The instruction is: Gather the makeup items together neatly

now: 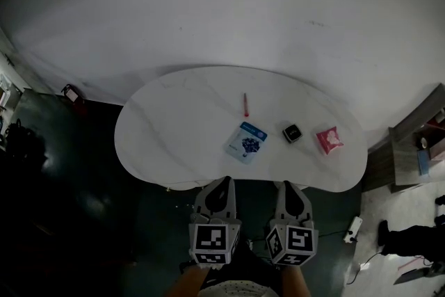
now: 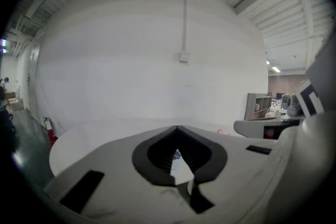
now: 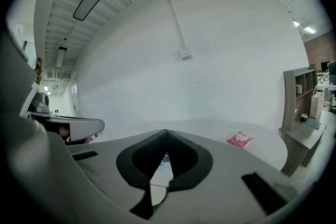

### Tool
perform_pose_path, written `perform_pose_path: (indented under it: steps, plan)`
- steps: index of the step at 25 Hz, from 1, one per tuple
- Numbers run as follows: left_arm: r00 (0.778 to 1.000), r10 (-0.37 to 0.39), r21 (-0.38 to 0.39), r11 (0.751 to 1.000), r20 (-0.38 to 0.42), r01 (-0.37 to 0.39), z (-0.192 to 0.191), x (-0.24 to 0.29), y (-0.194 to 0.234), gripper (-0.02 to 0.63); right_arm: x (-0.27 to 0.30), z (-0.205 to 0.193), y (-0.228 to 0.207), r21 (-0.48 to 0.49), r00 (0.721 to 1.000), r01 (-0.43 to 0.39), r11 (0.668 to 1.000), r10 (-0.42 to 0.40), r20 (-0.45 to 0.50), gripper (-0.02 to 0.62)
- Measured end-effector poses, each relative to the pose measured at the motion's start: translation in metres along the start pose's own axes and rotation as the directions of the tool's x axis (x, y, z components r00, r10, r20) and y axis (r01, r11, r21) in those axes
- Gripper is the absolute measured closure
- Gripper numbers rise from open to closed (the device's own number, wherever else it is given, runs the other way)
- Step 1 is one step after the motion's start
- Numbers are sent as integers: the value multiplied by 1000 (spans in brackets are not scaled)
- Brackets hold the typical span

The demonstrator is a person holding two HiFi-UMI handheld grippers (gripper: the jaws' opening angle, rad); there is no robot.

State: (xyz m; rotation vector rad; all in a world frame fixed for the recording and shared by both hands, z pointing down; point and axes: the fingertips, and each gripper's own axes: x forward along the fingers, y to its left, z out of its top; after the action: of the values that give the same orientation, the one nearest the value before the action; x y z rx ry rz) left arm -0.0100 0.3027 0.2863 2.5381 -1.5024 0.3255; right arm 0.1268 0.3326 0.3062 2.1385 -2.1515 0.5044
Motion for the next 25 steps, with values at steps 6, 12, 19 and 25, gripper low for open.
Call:
perform_pose_path:
  steps: [6,12,19,25]
  plan:
    - [999,-38,-6,999,-8,38,5,39,11,588,40,9,-6,-7,999,33,999,-33,-1,592]
    - [999,-25,-19,1000,-21,25,10,79,46,588,91,13,0,-7,999,33,999,-33,-21,592]
    - [999,19,-47,999,-49,-21,12,120,98,587,156,20,25,-23,999,-11,1000,10,-52,592]
    - [996,27,-68,997,-80,-32,11,158,136,588,206,20,33,-18,996,-8,1000,7,-91,592]
